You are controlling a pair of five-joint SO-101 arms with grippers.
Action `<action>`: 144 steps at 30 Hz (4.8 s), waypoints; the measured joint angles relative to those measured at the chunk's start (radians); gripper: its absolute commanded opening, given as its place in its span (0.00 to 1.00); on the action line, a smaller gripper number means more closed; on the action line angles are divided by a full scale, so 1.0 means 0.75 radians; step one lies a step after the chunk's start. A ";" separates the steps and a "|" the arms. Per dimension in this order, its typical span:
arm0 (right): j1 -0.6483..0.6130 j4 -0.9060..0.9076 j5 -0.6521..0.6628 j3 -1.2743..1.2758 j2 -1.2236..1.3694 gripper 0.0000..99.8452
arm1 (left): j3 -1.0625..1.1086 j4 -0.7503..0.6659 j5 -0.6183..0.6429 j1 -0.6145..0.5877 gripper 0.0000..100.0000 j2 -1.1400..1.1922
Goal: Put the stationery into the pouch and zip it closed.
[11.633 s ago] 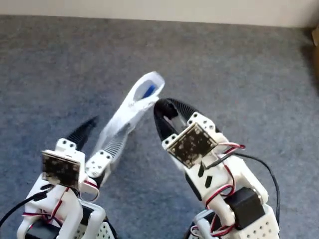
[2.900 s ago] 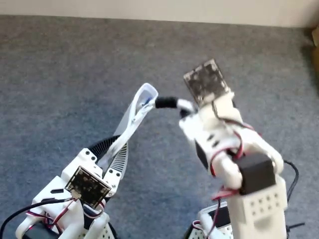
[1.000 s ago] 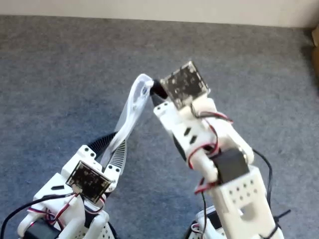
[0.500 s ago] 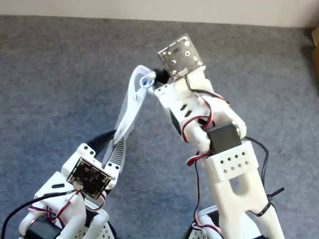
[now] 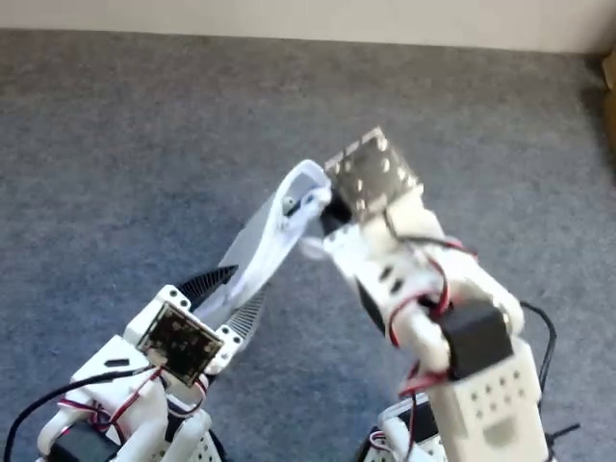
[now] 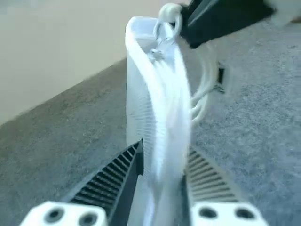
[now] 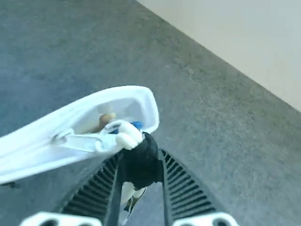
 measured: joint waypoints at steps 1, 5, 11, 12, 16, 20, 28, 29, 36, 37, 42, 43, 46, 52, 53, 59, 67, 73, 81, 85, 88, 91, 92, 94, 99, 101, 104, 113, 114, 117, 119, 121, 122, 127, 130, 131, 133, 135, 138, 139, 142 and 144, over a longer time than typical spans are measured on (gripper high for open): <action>-0.020 0.031 0.000 0.010 -0.033 0.01 | 0.000 0.000 0.004 0.000 0.19 0.000; -0.096 0.139 0.004 0.043 -0.153 0.01 | 0.000 0.000 0.008 0.000 0.19 0.000; -0.178 0.225 0.004 0.151 -0.295 0.01 | -0.049 0.025 0.000 0.096 0.14 0.000; -0.180 0.227 0.004 0.170 -0.311 0.01 | -0.065 0.037 -0.002 0.123 0.11 0.000; -0.182 0.254 0.004 0.213 -0.389 0.01 | -0.086 0.037 -0.002 0.192 0.00 0.000; -0.182 0.327 0.004 0.213 -0.487 0.12 | -0.086 0.041 -0.051 0.225 0.01 0.000; -0.186 0.573 0.004 0.166 -0.624 0.21 | -0.061 0.045 -0.063 0.227 0.01 -0.002; -0.186 0.595 0.004 0.137 -0.634 0.21 | -0.055 0.045 -0.063 0.229 0.01 -0.002; -0.186 0.620 0.004 0.002 -0.640 0.21 | -0.055 0.045 -0.072 0.229 0.01 -0.002; -0.186 0.604 0.004 0.002 -0.640 0.21 | -0.055 0.045 -0.072 0.229 0.01 -0.002; -0.186 0.495 0.004 0.000 -0.608 0.21 | -0.055 0.045 -0.072 0.229 0.01 -0.002; -0.186 0.483 0.004 -0.002 -0.571 0.21 | -0.055 0.045 -0.072 0.229 0.01 -0.002; -0.186 0.466 0.004 -0.014 -0.401 0.21 | -0.055 0.045 -0.072 0.229 0.01 -0.002; -0.284 0.454 0.004 -0.143 -0.176 0.21 | -0.055 0.045 -0.072 0.229 0.01 -0.002; -0.311 0.454 0.004 -0.160 -0.155 0.21 | -0.055 0.045 -0.072 0.229 0.01 -0.002; -0.348 0.454 0.004 -0.168 0.023 0.21 | -0.055 0.045 -0.072 0.229 0.01 -0.002; -0.329 0.344 0.080 -0.168 0.094 0.10 | -0.053 0.043 -0.072 0.217 0.01 -0.004; -0.252 0.286 0.135 -0.172 0.098 0.01 | -0.053 0.043 -0.070 0.215 0.01 -0.004; -0.252 0.288 0.086 -0.378 0.117 0.01 | -0.049 0.035 -0.070 0.219 0.01 -0.004; -0.252 0.258 0.037 -0.452 0.127 0.01 | -0.043 0.035 -0.072 0.221 0.01 -0.004; -0.192 0.170 -0.002 -0.452 0.131 0.01 | -0.043 0.033 -0.072 0.219 0.01 -0.004; -0.117 0.063 -0.016 -0.399 0.131 0.01 | -0.041 0.033 -0.074 0.231 0.01 -0.004; -0.088 0.020 -0.016 -0.370 0.125 0.01 | -0.041 0.037 -0.074 0.231 0.01 -0.004; -0.027 -0.043 -0.018 -0.307 0.123 0.01 | -0.035 0.041 -0.074 0.233 0.01 -0.004; 0.076 -0.186 -0.018 -0.178 0.125 0.01 | -0.033 0.041 -0.074 0.233 0.01 -0.004; 0.084 -0.188 -0.018 -0.155 0.129 0.01 | -0.033 0.041 -0.074 0.233 0.01 -0.004; 0.090 -0.127 -0.018 -0.151 0.127 0.07 | -0.033 0.041 -0.074 0.233 0.01 -0.004; -0.113 0.360 -0.018 -0.286 0.027 0.16 | -0.033 0.041 -0.074 0.233 0.01 -0.004; -0.143 0.401 -0.018 -0.293 0.002 0.16 | -0.033 0.041 -0.074 0.233 0.01 -0.004; -0.231 0.493 -0.018 -0.295 -0.061 0.16 | -0.033 0.041 -0.074 0.233 0.01 -0.004; -0.268 0.518 -0.018 -0.295 -0.092 0.16 | -0.033 0.041 -0.074 0.233 0.01 -0.004; -0.278 0.524 -0.018 -0.295 -0.094 0.16 | -0.033 0.041 -0.074 0.233 0.01 -0.004; -0.282 0.524 -0.018 -0.293 -0.094 0.16 | -0.033 0.041 -0.074 0.233 0.01 -0.004; -0.286 0.430 -0.018 -0.160 -0.094 0.16 | -0.033 0.041 -0.074 0.233 0.01 -0.004; -0.288 0.340 -0.018 -0.033 -0.082 0.16 | -0.033 0.041 -0.074 0.233 0.01 -0.004; -0.288 0.307 -0.018 0.000 -0.082 0.16 | -0.033 0.041 -0.074 0.233 0.01 -0.004; -0.288 0.260 -0.018 0.055 -0.082 0.16 | -0.033 0.041 -0.074 0.233 0.01 -0.004; -0.288 0.221 -0.018 0.086 -0.084 0.16 | -0.033 0.041 -0.074 0.233 0.01 -0.004; -0.288 0.176 -0.018 0.123 -0.084 0.14 | -0.033 0.041 -0.074 0.233 0.01 -0.004; -0.288 0.168 -0.018 0.131 -0.084 0.11 | -0.033 0.041 -0.074 0.233 0.01 -0.004; -0.286 0.153 -0.020 0.131 -0.084 0.02 | -0.033 0.041 -0.074 0.233 0.01 -0.004; -0.286 0.153 -0.020 0.131 -0.084 0.00 | -0.033 0.041 -0.074 0.233 0.01 -0.004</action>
